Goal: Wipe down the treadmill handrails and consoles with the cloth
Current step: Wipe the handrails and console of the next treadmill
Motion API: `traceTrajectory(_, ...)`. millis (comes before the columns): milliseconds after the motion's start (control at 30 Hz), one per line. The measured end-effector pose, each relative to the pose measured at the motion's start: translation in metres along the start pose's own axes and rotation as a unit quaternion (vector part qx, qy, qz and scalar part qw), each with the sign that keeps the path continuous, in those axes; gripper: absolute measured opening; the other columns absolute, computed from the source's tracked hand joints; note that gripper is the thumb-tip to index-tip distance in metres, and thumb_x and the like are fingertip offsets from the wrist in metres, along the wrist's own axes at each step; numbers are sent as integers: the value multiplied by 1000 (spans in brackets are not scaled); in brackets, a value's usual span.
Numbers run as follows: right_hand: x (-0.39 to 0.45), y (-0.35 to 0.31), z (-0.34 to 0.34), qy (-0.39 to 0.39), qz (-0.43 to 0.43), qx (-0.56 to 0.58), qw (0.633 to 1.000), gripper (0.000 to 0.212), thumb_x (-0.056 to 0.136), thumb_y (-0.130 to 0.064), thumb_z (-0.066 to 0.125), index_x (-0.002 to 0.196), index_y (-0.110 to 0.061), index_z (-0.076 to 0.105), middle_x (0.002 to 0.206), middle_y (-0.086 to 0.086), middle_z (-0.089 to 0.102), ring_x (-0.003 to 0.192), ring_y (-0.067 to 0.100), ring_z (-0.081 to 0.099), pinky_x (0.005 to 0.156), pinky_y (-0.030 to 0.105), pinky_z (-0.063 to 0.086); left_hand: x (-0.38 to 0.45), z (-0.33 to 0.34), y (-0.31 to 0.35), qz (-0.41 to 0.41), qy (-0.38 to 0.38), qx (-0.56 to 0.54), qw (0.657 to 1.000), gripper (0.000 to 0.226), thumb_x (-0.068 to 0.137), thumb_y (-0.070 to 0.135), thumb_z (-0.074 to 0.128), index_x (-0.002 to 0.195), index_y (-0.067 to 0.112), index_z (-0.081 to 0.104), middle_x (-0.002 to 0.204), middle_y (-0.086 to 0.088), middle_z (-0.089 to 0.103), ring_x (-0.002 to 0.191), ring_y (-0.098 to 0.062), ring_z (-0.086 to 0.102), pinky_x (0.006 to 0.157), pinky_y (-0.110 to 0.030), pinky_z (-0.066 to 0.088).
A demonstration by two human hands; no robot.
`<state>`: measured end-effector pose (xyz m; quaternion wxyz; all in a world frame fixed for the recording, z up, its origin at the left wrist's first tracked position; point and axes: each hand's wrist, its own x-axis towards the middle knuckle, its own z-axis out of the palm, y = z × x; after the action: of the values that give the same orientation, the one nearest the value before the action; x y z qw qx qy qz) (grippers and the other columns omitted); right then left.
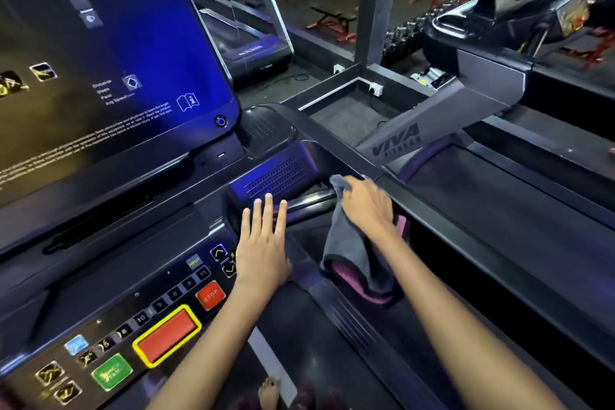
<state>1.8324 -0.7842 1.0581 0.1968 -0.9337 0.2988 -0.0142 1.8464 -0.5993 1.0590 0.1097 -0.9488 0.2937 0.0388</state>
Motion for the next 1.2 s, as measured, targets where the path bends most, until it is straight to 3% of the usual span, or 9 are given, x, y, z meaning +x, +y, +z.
traceTrajectory(200, -18, -31, 8, -19, -152, -64, 986, 41, 95, -23, 42, 135, -29, 46, 123, 12, 47, 106, 37, 57, 84, 40, 44, -8, 7, -3, -20, 28, 9, 999, 91, 93, 45, 44, 147, 12, -21, 157, -11, -16, 146, -30, -3, 116, -46, -3)
traceTrajectory(367, -3, -30, 5, 9, -94, -94, 991, 36, 93, -23, 43, 128, -24, 53, 122, 13, 51, 106, 37, 57, 85, 40, 45, -11, 10, -5, -2, 41, 23, 999, 95, 91, 45, 48, 146, 9, -21, 157, -13, -13, 145, -33, 1, 116, -47, -1)
traceTrajectory(567, -29, -46, 12, -19, -230, -81, 970, 43, 93, -25, 42, 135, -31, 45, 119, 11, 47, 98, 38, 58, 79, 42, 46, -12, 15, -5, -2, 59, 18, 998, 92, 93, 46, 43, 145, 6, -22, 156, -16, -19, 145, -34, -5, 117, -45, -3)
traceTrajectory(733, -6, -32, 3, -9, -157, -128, 979, 41, 92, -23, 43, 132, -32, 50, 119, 12, 49, 102, 39, 58, 86, 42, 44, -15, 19, -8, 9, 78, 15, 997, 96, 92, 45, 45, 143, 4, -25, 154, -18, -24, 144, -33, -14, 116, -44, -9)
traceTrajectory(833, -7, -55, 2, -19, -202, -143, 969, 41, 91, -22, 44, 130, -32, 52, 122, 12, 50, 101, 39, 59, 84, 40, 44, -15, 22, -5, -5, 83, 32, 996, 99, 91, 47, 45, 137, -2, -29, 149, -20, -30, 143, -32, -17, 113, -44, -14)
traceTrajectory(900, -11, -62, 3, -46, -268, -130, 953, 45, 91, -23, 44, 134, -38, 47, 120, 9, 49, 99, 39, 59, 83, 41, 44, -15, 23, -4, -26, 108, 31, 993, 105, 86, 51, 51, 140, -7, -17, 151, -24, -20, 145, -32, -7, 113, -44, -9)
traceTrajectory(967, -9, -53, 0, -89, -329, -102, 935, 50, 90, -23, 46, 136, -43, 42, 112, 7, 49, 96, 37, 59, 81, 41, 44, -16, 22, -5, -46, 142, 18, 989, 111, 70, 54, 66, 144, -7, 9, 154, -25, 8, 144, -32, 15, 116, -42, 9)
traceTrajectory(1033, 1, -38, -9, -123, -345, -103, 925, 53, 88, -21, 49, 135, -45, 42, 106, 5, 48, 96, 34, 58, 80, 39, 44, -16, 22, -7, -47, 158, -4, 986, 114, 57, 51, 76, 142, -7, 27, 151, -24, 25, 141, -32, 27, 114, -41, 22)
traceTrajectory(1200, 15, -54, -22, -111, -353, -161, 915, 46, 91, -20, 46, 131, -41, 49, 111, 6, 51, 106, 32, 56, 82, 38, 42, -16, 23, -7, -48, 141, 0, 989, 115, 53, 45, 78, 142, -8, 28, 150, -25, 26, 140, -33, 28, 114, -42, 23)
